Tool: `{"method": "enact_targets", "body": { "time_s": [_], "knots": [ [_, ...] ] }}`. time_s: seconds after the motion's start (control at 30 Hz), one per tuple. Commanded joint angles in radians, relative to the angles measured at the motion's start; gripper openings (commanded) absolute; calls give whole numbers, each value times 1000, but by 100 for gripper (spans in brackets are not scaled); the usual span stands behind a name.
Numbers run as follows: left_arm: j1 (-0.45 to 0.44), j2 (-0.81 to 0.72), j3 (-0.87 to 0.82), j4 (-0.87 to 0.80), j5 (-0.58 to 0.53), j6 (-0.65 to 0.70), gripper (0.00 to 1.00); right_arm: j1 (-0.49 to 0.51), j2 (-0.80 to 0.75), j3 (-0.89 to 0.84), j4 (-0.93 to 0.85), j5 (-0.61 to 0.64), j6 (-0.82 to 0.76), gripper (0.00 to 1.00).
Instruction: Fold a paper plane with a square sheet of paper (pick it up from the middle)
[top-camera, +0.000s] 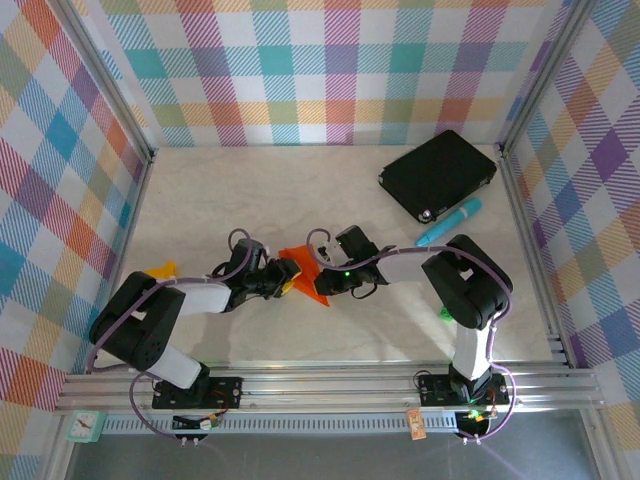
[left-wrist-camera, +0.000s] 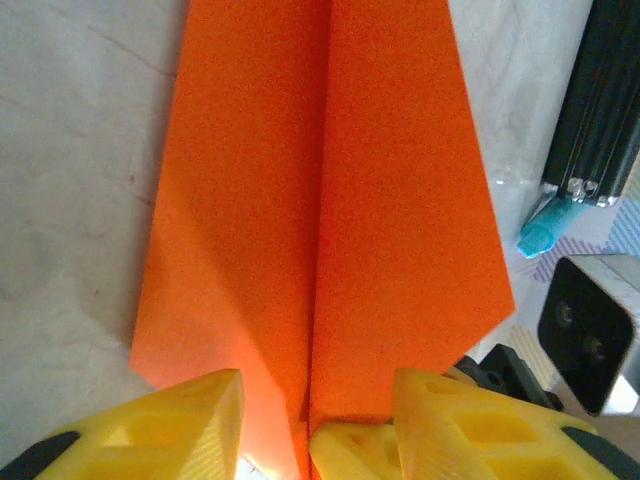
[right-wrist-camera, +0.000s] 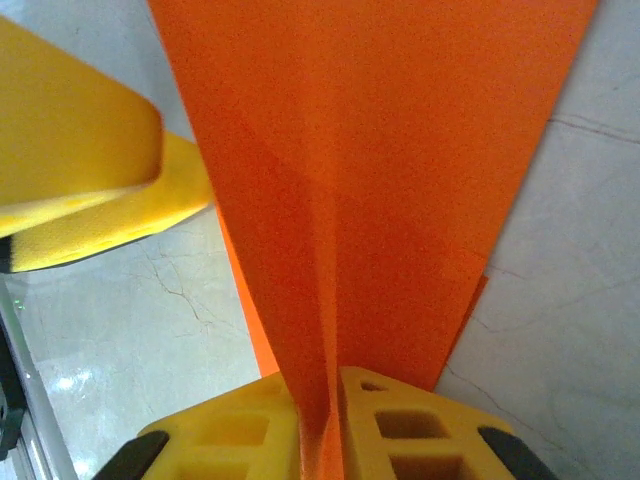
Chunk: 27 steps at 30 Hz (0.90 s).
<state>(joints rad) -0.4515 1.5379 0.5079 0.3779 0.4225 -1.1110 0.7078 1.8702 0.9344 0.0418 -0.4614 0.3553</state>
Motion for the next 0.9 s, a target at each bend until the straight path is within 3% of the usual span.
{"method": "enact_targets", "body": {
  "time_s": [0.0, 0.2, 0.53, 0.73, 0.87],
  "knots": [
    [-9, 34, 48, 37, 36, 29, 46, -7, -2, -27, -28, -13, -1, 19],
    [-10, 77, 65, 28, 43, 40, 49, -9, -1, -31, -22, -17, 1, 19],
    [-16, 126, 102, -150, -13, 54, 49, -13, -8, -19, -43, -19, 15, 21],
    [-32, 146, 157, -353, -79, 106, 51, -13, -44, 3, -90, -34, 68, 27],
    [-39, 159, 161, -384, -89, 114, 51, -14, -46, 16, -109, -49, 114, 27]
  ]
}}
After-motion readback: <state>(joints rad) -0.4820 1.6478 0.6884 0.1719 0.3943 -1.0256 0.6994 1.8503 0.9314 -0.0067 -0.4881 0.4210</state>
